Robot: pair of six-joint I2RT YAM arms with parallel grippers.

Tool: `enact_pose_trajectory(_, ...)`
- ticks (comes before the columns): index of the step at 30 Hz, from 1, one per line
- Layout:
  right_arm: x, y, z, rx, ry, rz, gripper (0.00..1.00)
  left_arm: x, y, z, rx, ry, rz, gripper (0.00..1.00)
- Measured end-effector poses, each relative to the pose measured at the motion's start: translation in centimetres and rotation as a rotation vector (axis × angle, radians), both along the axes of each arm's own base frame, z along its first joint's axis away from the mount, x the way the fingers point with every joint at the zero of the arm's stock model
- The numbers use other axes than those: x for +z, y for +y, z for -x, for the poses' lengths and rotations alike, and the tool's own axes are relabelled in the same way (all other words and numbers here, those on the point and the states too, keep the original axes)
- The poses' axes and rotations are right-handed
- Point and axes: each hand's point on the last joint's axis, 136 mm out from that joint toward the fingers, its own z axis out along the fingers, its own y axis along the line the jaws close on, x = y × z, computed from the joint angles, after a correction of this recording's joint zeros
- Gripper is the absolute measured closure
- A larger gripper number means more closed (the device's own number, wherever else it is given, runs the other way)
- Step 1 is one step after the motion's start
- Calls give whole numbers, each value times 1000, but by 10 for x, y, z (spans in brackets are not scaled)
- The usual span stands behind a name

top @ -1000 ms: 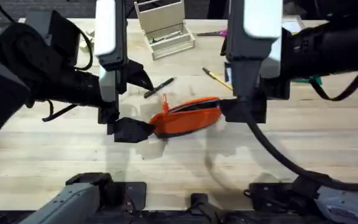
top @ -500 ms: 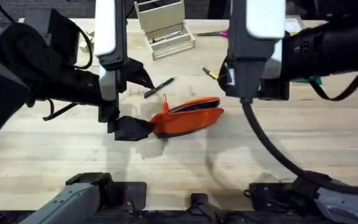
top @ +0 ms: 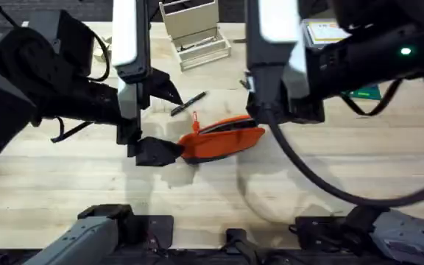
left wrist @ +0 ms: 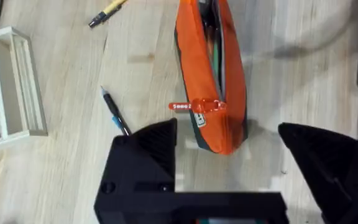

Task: Unzip the bag, pick up the pens from the table one at a time and place them inside, then zip the bag closed.

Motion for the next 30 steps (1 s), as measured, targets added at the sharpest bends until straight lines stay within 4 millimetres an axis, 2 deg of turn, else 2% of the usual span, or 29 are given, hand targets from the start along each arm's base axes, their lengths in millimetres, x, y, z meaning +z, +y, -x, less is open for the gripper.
enact_pose_trajectory(8,-25,4,1,10,100,53,970,0,0,0,0,0,0,6)
enact_pose_trajectory(25,-93,15,-12,10,282,181,969,0,0,0,0,0,0,7)
enact_pose_trajectory(30,-107,19,-18,10,302,196,969,0,0,0,0,0,0,6)
